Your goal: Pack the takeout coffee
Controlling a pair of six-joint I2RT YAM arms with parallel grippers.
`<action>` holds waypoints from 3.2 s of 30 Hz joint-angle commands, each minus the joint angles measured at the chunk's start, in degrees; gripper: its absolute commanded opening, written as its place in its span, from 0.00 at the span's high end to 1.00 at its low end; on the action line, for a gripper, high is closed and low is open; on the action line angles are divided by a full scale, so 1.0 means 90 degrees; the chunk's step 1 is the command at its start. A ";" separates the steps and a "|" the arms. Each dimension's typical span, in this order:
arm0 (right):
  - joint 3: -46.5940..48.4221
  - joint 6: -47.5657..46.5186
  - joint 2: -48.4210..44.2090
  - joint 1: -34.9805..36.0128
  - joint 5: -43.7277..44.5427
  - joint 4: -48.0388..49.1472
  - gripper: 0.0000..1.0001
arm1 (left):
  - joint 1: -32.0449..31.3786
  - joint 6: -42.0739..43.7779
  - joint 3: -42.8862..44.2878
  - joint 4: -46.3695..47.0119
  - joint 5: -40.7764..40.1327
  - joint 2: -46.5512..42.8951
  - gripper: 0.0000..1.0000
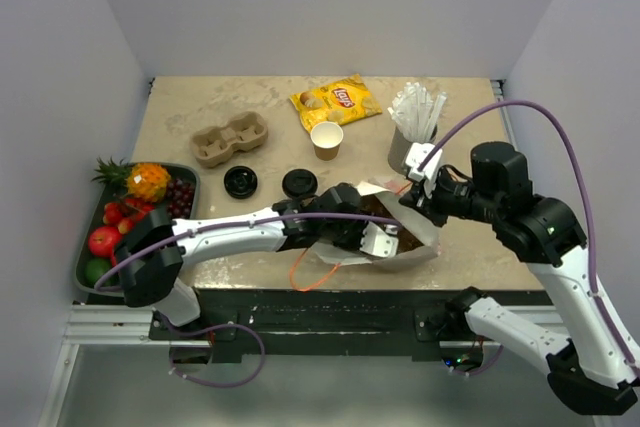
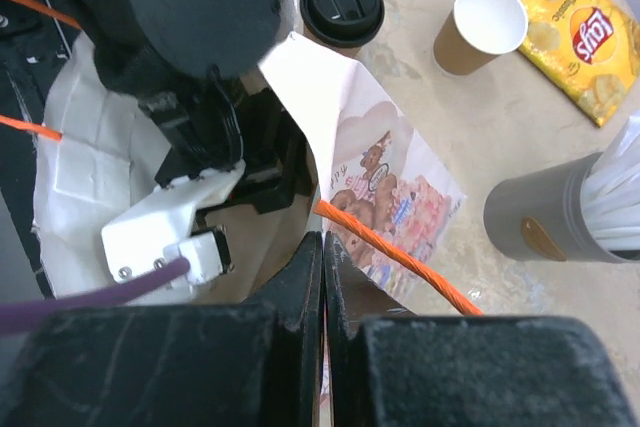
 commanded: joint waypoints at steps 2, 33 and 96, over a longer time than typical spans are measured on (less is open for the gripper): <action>-0.0345 0.0237 -0.0128 -0.0007 0.0061 0.0646 1.00 | 0.0159 -0.0578 -0.0028 0.1503 0.0727 -0.1189 0.46; 0.3451 0.1205 0.3105 -0.0476 -0.2106 -0.1782 1.00 | 0.1955 -0.2219 0.1488 0.0062 -0.0591 -0.2879 0.31; 0.2295 -0.0319 0.3709 -0.1248 -0.0748 -0.1500 1.00 | 0.1312 -0.0568 0.4091 -0.4450 0.3003 -0.0262 1.00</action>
